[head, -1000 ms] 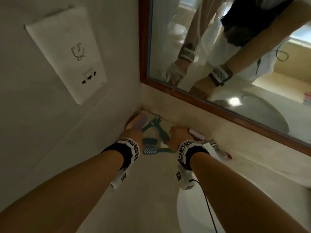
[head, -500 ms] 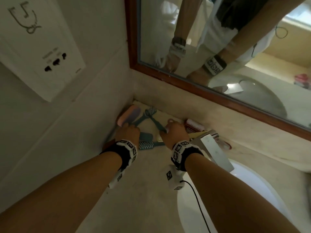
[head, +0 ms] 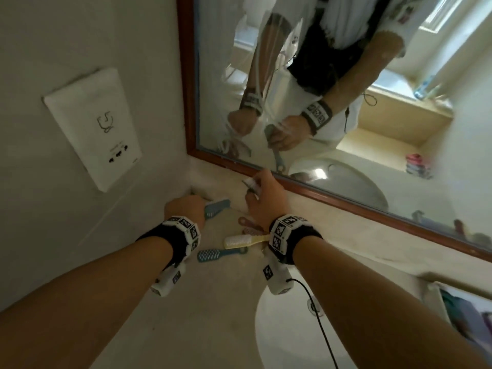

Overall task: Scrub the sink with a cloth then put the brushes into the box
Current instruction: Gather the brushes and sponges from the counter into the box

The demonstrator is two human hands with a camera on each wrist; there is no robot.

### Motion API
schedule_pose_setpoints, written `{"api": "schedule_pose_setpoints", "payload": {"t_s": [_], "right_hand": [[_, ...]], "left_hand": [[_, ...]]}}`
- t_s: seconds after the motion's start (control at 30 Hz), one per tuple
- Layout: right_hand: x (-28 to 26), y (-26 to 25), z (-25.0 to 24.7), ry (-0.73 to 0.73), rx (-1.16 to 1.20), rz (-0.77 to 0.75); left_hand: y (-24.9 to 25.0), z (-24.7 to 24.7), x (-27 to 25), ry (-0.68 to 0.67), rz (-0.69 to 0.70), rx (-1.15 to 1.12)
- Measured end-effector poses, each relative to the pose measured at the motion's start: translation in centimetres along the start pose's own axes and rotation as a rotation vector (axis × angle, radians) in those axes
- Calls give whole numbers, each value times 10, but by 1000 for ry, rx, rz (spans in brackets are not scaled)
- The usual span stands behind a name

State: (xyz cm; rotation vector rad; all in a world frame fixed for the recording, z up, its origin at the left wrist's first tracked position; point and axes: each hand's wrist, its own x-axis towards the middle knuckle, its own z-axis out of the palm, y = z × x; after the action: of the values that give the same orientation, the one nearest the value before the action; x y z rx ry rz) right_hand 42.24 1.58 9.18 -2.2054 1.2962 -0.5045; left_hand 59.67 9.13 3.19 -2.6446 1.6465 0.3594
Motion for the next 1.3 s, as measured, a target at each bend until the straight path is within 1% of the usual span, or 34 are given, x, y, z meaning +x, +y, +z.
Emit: {"api": "schedule_pose_setpoints", "payload": {"t_s": [0.1,0.2,0.37,0.5,0.57,0.67,0.77,0.83,0.93,1.07,1.2,1.3], "right_hand": [[-10,-17,-38,60,-17,-74],[-20,-30,-85,80,-51,-67],[-33,-48,-169,132,-105,-51],[-60,-50,-244,228,-195,-107],[-77,-45,-278,283,-201,-176],[-102,-34,-325,364,-195,-262],[-124,-22,-362,417,-196,-302],[-137,-9,-382,437,-195,-322],[-157,20,-407,445,-187,-272],[-186,71,-445,465,-210,-137],[-216,132,-486,505,-286,82],[-249,176,-517,533,-337,255]], "left_hand": [[14,-44,-10,45,-2,-29],[36,-88,-23,85,12,-116],[78,-162,-60,235,138,-167],[125,-219,-97,352,129,-261],[151,-239,-119,410,135,-307],[189,-266,-147,487,104,-340],[225,-285,-174,517,98,-359],[249,-287,-185,529,112,-380],[287,-277,-197,515,123,-409],[348,-266,-204,465,177,-392],[425,-255,-203,414,342,-393],[485,-240,-207,347,475,-420]]}}
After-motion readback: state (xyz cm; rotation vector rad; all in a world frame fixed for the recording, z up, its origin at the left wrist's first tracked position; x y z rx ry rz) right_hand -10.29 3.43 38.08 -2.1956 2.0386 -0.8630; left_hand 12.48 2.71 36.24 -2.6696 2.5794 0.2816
